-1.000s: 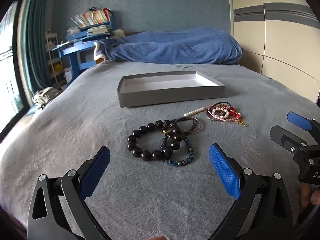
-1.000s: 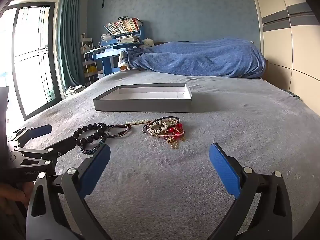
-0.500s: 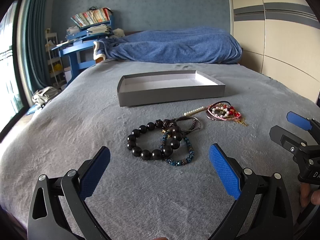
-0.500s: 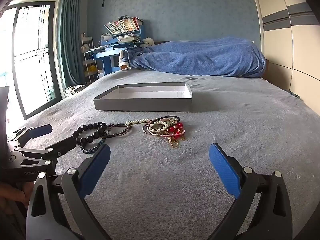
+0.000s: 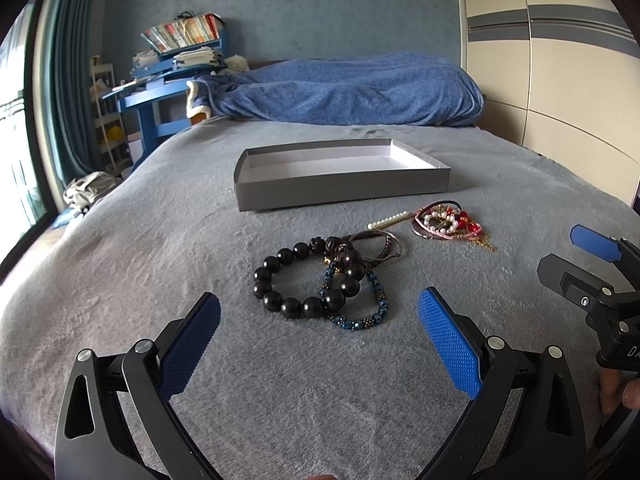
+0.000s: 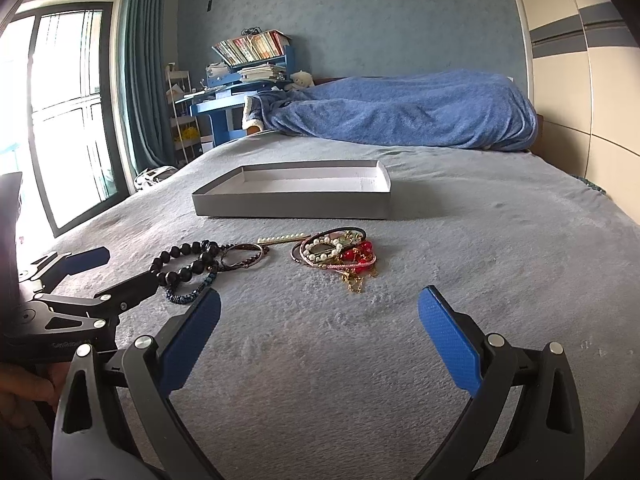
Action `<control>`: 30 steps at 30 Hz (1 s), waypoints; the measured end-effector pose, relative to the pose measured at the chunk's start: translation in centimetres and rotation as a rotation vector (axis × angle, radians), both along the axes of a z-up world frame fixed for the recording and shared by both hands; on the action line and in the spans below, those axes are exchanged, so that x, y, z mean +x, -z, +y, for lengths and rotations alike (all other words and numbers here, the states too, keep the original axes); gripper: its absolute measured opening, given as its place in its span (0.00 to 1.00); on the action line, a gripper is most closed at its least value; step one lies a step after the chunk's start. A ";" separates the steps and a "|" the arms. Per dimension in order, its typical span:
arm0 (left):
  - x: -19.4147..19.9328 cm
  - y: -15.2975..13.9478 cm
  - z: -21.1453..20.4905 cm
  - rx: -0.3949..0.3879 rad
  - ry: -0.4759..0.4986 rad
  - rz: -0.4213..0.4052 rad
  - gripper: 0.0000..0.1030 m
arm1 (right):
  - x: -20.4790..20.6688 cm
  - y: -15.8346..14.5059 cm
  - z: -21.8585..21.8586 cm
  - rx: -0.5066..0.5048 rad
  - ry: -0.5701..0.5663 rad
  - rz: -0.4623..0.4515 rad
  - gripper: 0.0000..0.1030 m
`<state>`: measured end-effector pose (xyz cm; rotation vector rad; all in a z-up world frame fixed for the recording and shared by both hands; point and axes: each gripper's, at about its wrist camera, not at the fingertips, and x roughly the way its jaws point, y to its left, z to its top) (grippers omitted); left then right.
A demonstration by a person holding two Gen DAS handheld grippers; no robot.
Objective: Organize jewelry
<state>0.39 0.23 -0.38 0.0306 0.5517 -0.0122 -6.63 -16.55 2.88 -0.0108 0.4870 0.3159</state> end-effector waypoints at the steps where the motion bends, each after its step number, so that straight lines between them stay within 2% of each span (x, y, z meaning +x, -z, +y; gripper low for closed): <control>1: 0.0 0.0 0.0 0.000 0.000 0.000 0.95 | 0.0 0.0 0.0 0.000 -0.001 0.000 0.95; 30: -0.1 0.1 0.1 -0.034 -0.013 0.010 0.95 | -0.1 -0.2 0.7 0.031 -0.107 0.024 0.95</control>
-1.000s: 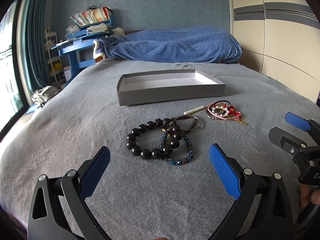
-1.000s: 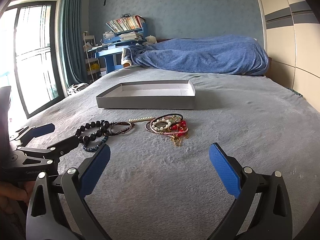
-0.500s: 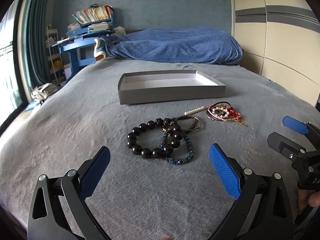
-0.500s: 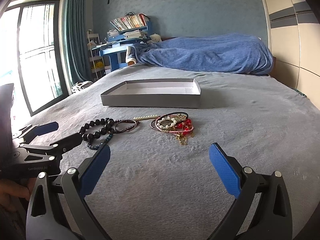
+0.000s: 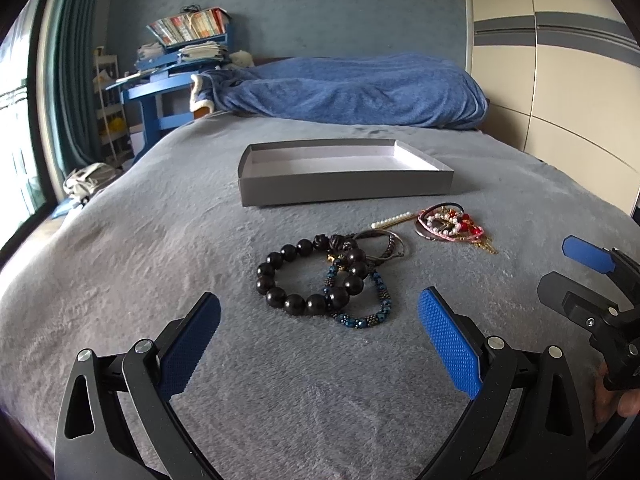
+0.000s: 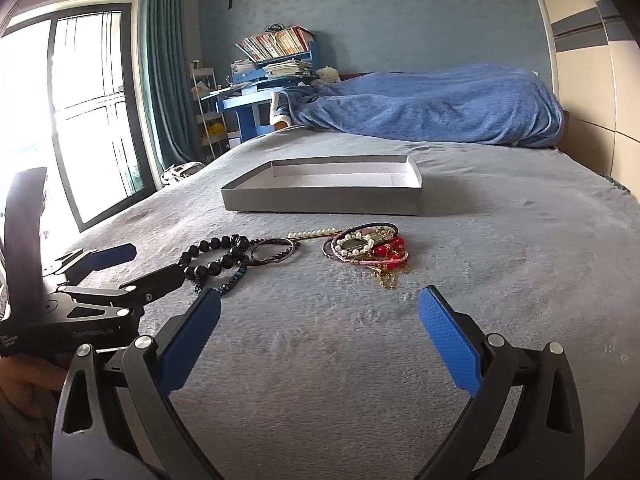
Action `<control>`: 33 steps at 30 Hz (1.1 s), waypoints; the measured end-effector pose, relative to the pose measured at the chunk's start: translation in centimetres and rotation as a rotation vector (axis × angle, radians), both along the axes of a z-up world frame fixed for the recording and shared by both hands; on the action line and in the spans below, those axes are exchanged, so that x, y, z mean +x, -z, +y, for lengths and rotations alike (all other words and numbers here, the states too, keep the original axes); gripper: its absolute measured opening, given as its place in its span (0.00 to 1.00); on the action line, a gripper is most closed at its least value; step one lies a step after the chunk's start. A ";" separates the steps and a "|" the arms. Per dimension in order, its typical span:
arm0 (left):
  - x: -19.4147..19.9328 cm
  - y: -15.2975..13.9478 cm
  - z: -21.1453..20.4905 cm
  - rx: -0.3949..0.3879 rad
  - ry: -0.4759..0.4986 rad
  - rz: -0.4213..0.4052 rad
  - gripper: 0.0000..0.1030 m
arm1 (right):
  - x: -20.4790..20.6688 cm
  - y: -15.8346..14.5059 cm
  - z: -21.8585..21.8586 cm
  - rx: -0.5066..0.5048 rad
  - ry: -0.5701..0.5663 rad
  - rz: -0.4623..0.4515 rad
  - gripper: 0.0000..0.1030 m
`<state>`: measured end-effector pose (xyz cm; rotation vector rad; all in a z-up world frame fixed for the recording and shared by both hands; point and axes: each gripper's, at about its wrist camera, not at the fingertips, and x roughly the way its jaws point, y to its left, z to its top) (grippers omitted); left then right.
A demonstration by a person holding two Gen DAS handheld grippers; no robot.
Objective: Organize jewelry
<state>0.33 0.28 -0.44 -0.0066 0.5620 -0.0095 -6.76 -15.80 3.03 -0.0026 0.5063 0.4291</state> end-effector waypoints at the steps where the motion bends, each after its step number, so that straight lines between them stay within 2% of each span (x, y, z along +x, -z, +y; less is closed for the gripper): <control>1: 0.0 0.0 0.0 0.000 0.000 0.000 0.95 | 0.1 0.0 0.0 0.000 -0.001 0.001 0.95; 33: -0.2 0.0 0.1 0.024 0.012 0.009 0.95 | 0.5 0.0 -0.3 -0.002 0.012 0.010 0.95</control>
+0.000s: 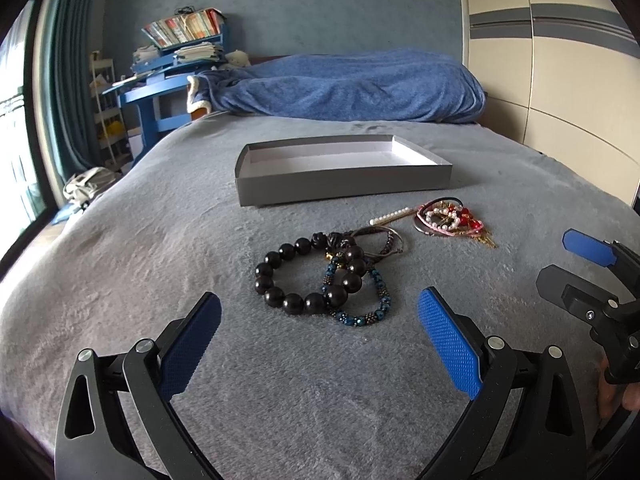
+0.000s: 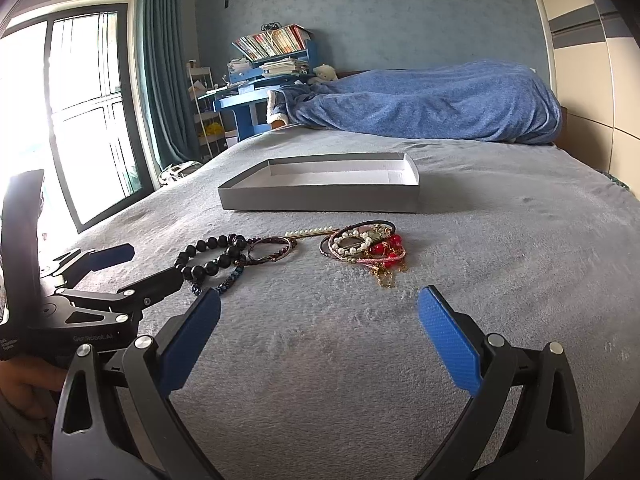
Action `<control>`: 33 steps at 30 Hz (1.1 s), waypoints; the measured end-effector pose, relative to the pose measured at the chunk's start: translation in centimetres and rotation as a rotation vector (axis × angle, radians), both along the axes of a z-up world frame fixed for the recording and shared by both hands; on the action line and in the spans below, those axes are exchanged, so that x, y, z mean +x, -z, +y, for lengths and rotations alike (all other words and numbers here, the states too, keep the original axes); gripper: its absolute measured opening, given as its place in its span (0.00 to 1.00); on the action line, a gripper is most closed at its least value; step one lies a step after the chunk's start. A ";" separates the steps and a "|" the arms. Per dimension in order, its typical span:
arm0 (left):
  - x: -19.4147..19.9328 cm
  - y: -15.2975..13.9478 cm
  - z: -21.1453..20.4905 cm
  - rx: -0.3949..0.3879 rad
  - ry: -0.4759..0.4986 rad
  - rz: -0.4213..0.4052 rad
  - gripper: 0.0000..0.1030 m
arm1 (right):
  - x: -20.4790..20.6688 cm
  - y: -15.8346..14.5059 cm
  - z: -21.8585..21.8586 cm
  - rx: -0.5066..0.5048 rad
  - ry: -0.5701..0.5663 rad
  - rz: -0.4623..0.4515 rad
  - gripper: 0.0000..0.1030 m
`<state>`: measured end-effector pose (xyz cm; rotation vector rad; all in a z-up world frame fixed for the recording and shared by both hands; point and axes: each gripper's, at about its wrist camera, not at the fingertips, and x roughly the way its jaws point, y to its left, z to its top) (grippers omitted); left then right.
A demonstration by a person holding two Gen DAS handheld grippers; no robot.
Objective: Organize jewelry
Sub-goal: 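Lower the left tool onto the large black bead bracelet and close it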
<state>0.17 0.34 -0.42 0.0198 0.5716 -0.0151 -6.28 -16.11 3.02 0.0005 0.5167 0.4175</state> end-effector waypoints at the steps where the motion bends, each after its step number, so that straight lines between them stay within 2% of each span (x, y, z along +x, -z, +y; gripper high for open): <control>1: 0.0 0.0 0.0 0.000 0.001 0.001 0.95 | 0.0 0.0 0.0 0.000 0.000 0.000 0.95; 16: 0.3 0.1 0.0 -0.006 0.005 0.011 0.95 | 0.0 0.0 -0.2 0.000 0.003 0.004 0.95; 22: 1.9 -0.8 2.5 -0.097 -0.056 0.061 0.92 | 0.0 0.2 -0.4 -0.002 0.010 0.018 0.95; 26: 3.2 -1.1 4.0 -0.098 -0.082 0.096 0.76 | 0.3 0.2 -0.3 -0.018 0.024 0.047 0.95; 29: 4.9 -0.8 5.0 -0.099 -0.076 0.161 0.64 | 0.8 0.2 -0.2 -0.038 0.043 0.074 0.95; 33: 7.1 0.4 5.4 -0.086 -0.037 0.254 0.60 | 2.1 0.0 -0.9 -0.034 0.090 0.119 0.95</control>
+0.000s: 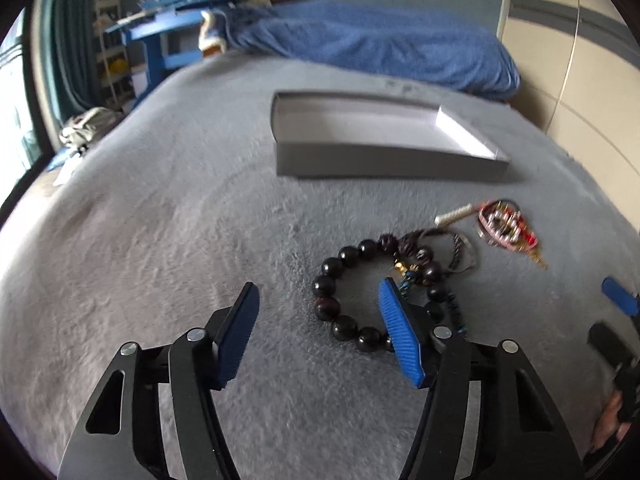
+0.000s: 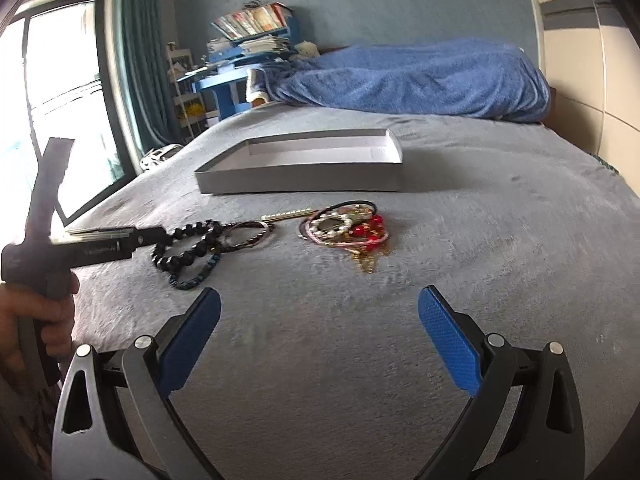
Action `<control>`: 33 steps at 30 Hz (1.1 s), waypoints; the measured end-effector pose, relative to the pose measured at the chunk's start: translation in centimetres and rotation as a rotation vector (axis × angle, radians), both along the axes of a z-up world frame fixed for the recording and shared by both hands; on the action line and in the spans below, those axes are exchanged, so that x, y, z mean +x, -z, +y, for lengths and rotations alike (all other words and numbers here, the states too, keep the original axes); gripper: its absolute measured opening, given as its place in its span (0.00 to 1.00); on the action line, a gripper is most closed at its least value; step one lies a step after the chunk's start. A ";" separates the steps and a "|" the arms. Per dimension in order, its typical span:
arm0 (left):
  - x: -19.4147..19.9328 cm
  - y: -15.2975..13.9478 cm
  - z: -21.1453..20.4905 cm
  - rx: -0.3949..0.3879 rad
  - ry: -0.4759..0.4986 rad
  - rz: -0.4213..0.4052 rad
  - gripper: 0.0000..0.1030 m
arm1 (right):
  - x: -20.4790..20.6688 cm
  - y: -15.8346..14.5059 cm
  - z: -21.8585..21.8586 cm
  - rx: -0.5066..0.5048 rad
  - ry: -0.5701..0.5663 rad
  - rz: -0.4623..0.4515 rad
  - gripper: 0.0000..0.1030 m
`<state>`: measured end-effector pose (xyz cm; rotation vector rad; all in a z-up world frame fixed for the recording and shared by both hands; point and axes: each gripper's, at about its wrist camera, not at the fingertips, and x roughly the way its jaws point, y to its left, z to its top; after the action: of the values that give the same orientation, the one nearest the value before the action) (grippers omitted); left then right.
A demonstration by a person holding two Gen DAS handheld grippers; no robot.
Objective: Organize jewelry
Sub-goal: 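Lower the left tool onto the large black bead bracelet and close it, then lift the black bead bracelet with the left tool while the right tool grasps the silver bangle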
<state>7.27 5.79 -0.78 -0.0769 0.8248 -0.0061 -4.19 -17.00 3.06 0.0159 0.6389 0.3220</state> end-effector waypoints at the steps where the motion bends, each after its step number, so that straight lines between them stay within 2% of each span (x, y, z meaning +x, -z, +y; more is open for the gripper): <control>1: 0.3 0.2 0.0 0.003 0.007 0.014 0.59 | 0.4 -0.1 -0.3 0.002 0.014 0.012 0.95; 6: 2.1 1.5 0.2 0.013 0.038 0.083 0.53 | 2.7 -0.3 -1.1 0.004 0.054 0.062 0.95; 10: 2.4 2.0 0.1 0.016 0.044 0.085 0.53 | 4.8 -0.6 -0.9 -0.018 0.048 0.072 0.92; 12: 2.3 2.0 0.2 0.010 0.045 0.084 0.53 | 5.8 -0.6 -0.8 -0.020 0.055 0.085 0.81; 13: 2.3 2.1 0.3 0.006 0.045 0.084 0.53 | 6.4 -0.6 -0.7 -0.018 0.060 0.090 0.79; 15: 2.3 2.1 0.2 0.007 0.045 0.088 0.54 | 7.5 -0.4 -0.6 -0.019 0.067 0.108 0.67; 17: 2.5 2.1 0.0 0.019 0.048 0.093 0.55 | 8.1 -0.2 -0.5 -0.020 0.068 0.123 0.63; 26: 2.9 2.0 -0.2 0.018 0.050 0.093 0.56 | 8.1 -0.1 0.9 -0.002 0.039 0.147 0.61; 28: 2.8 1.9 -0.1 0.024 0.043 0.084 0.49 | 7.9 -0.2 1.8 0.002 0.014 0.145 0.61; 31: 2.4 1.8 0.5 0.002 0.027 0.065 0.24 | 7.7 -0.1 3.6 -0.006 -0.024 0.147 0.61; 33: 2.1 1.7 0.9 -0.019 0.018 0.055 0.14 | 7.8 0.0 4.7 -0.010 -0.045 0.152 0.61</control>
<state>9.39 6.65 -2.45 -0.0878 0.8803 -0.0288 3.57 -12.28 3.06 0.0167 0.7925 0.3632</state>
